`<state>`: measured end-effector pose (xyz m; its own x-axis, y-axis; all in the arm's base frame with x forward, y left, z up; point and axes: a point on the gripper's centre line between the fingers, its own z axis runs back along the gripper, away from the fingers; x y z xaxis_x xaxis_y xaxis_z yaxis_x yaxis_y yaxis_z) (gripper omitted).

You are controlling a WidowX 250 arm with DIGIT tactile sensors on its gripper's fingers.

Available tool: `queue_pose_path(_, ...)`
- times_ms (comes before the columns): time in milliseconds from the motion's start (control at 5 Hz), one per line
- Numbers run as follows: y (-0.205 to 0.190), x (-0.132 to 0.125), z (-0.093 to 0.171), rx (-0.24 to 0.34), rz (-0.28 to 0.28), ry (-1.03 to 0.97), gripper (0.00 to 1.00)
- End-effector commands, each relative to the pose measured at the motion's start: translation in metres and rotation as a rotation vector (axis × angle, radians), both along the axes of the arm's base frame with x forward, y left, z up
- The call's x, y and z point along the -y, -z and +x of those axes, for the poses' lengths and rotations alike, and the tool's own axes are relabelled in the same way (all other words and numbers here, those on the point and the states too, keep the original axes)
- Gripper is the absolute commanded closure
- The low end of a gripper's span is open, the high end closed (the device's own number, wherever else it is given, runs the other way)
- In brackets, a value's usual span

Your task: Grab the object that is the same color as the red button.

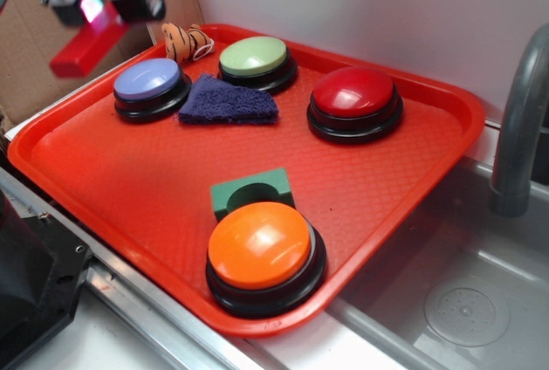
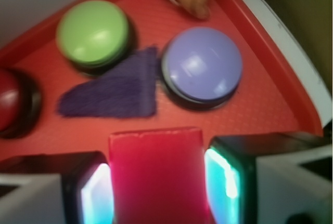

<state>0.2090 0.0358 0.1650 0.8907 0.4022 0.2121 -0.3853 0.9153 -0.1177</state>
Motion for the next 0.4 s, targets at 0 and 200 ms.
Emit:
queue_pose_path(0, -0.066, 0.0265, -0.006, 0.102, 0.004, 0.171, 1.0)
queue_pose_path(200, -0.06, 0.0313, -0.0049, 0.068, 0.051, 0.22, 1.0)
